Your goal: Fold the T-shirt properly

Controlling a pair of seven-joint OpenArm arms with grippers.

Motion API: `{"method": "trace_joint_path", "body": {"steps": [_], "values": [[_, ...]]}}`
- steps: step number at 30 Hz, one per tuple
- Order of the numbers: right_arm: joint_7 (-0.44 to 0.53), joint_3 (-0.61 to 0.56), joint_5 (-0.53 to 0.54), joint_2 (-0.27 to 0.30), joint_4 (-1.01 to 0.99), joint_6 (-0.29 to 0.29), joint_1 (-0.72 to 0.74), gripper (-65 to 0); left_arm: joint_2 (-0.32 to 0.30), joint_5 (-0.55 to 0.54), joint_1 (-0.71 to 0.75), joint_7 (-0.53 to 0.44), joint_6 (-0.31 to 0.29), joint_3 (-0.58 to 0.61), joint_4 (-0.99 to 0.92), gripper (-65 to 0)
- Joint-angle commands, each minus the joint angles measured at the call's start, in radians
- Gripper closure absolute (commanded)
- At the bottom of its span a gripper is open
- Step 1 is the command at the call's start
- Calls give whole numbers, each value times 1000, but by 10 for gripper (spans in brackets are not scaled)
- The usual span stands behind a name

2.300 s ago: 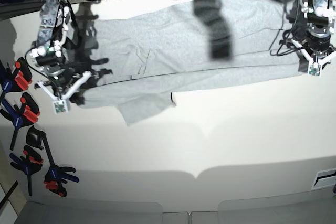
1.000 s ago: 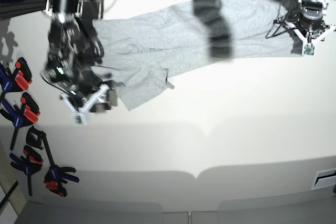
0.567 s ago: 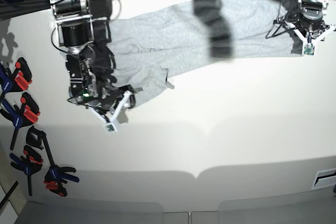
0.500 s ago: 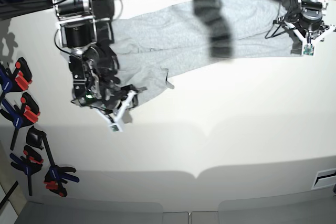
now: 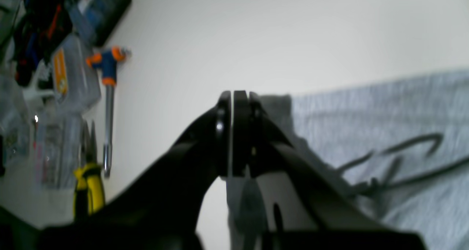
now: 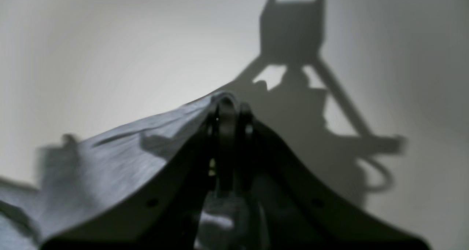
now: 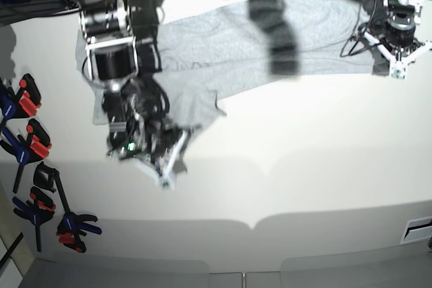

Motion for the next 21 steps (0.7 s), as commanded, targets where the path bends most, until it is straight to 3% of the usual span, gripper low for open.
{"method": "trace_joint_path", "body": {"steps": [1, 4, 10, 12, 16, 18, 21], "values": [[31, 5, 8, 6, 22, -12, 68, 0, -15, 10, -19, -41, 9, -6, 19, 0], [28, 5, -2, 6, 22, -51, 142, 0, -15, 10, -70, -64, 9, -6, 19, 0], [-31, 5, -14, 6, 22, -58, 196, 0, -15, 6, -82, 64, 5, -6, 17, 0], [-31, 5, -13, 5, 21, -56, 192, 0, -15, -21, -64, 64, -39, -7, 14, 0], [-58, 5, -10, 5, 21, -48, 190, 0, -17, -129, -38, 79, -226, -7, -14, 0], [-77, 5, -10, 6, 21, -32, 190, 0, -18, -139, -42, 76, -242, -7, -53, 0], [-91, 5, -11, 6, 21, -21, 186, 0, -18, -140, -77, 101, -241, -7, -114, -109]]}}
